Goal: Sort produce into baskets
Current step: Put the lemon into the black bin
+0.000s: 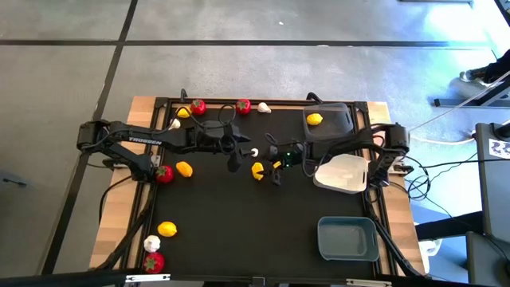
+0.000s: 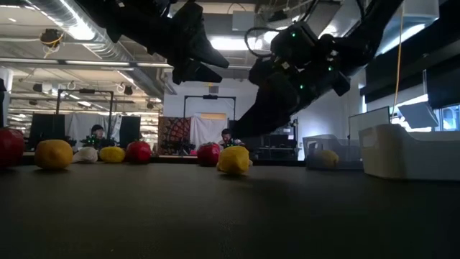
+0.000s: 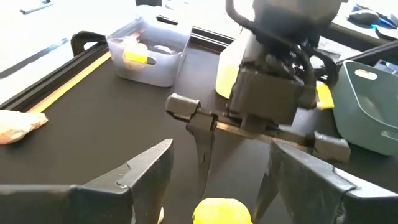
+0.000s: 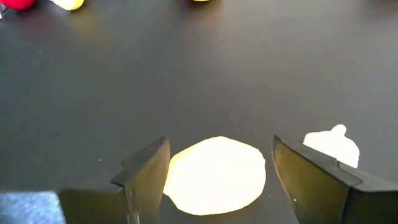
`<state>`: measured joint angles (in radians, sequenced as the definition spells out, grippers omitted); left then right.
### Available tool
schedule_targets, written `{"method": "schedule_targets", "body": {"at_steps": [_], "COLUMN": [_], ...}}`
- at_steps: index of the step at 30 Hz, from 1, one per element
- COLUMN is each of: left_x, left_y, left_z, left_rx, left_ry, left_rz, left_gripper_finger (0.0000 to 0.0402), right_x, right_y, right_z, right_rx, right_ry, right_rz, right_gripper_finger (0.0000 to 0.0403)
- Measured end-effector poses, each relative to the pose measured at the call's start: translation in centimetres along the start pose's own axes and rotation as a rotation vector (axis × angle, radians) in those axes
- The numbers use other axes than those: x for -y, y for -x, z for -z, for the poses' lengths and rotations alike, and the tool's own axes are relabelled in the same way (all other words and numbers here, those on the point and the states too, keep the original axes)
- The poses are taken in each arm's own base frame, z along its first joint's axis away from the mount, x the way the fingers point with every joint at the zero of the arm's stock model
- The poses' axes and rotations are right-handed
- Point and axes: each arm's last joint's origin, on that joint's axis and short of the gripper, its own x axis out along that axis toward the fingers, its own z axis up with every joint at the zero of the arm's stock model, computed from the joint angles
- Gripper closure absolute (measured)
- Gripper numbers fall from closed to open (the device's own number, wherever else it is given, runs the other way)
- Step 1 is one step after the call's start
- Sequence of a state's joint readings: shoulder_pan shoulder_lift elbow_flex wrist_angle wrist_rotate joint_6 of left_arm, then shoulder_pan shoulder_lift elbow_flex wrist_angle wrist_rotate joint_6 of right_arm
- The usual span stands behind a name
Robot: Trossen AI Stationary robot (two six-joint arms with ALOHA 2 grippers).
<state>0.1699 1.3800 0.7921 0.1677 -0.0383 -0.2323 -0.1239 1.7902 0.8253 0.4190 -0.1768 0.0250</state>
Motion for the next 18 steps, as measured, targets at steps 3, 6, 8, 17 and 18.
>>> {"method": "schedule_targets", "body": {"at_steps": [3, 6, 8, 17, 18], "left_x": [0.0, 0.0, 0.0, 0.0, 0.0], "left_y": [0.0, 0.0, 0.0, 0.0, 0.0], "left_z": [0.0, 0.0, 0.0, 0.0, 0.0], "left_rx": [0.0, 0.0, 0.0, 0.0, 0.0], "left_ry": [0.021, 0.032, 0.034, 0.034, 0.032], "left_rz": [0.0, 0.0, 0.0, 0.0, 0.0], "left_gripper_finger": [0.0141, 0.0141, 0.0141, 0.0141, 0.0141], "right_x": [-0.1, 0.0, 0.0, 0.1, 0.2], "right_y": [-0.7, -1.2, -1.4, -1.8, -1.8], "right_z": [0.5, 1.2, 1.4, 1.8, 1.8], "right_rx": [-0.001, -0.023, -0.025, -0.033, -0.035], "right_ry": [0.006, 0.002, -0.002, -0.03, -0.036], "right_rz": [-0.016, -0.021, -0.023, -0.029, -0.027], "right_gripper_finger": [0.012, 0.012, 0.012, 0.012, 0.012]}}
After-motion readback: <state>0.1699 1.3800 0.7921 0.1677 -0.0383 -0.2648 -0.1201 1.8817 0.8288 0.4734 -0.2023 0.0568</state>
